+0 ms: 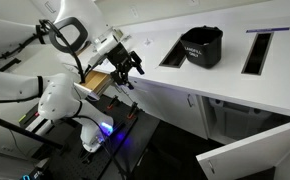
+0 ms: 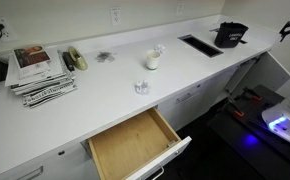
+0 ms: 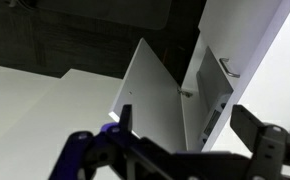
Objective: Close the bottom cabinet door
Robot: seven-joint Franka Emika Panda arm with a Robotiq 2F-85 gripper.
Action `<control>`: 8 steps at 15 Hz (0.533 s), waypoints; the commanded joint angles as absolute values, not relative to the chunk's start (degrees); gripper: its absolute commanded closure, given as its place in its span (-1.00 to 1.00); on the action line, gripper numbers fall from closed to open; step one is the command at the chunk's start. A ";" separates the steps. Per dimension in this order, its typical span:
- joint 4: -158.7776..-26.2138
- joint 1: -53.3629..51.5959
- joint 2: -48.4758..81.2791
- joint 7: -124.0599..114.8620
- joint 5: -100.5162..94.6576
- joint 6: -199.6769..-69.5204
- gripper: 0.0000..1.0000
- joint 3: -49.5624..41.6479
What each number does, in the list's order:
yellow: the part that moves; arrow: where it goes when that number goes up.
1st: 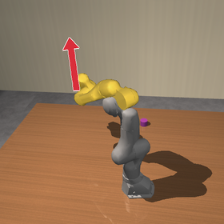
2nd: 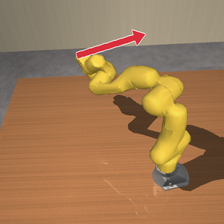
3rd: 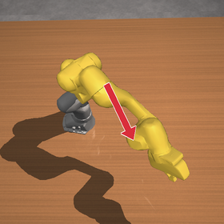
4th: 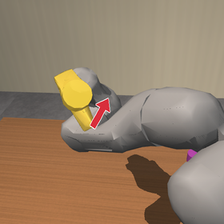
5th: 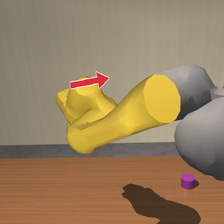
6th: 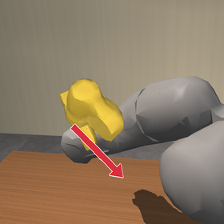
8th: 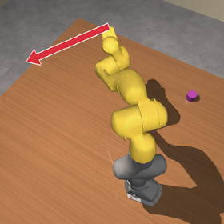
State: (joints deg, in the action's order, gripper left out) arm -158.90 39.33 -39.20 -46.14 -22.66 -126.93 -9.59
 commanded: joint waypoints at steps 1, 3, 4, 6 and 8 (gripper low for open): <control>-155.57 45.01 -32.32 -51.46 -25.25 -134.73 -1.00 -9.17; -152.42 49.10 -26.57 -54.68 -25.63 -138.43 -1.00 -9.76; -150.91 50.89 -23.75 -56.06 -25.30 -140.13 -1.00 -9.93; -146.95 54.14 -17.17 -58.45 -24.53 -142.64 -1.00 -10.71; -142.34 56.28 -10.38 -60.98 -23.77 -144.60 -1.00 -12.31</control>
State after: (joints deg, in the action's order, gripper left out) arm -150.09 53.61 -21.64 -56.51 -24.52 -141.90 -11.13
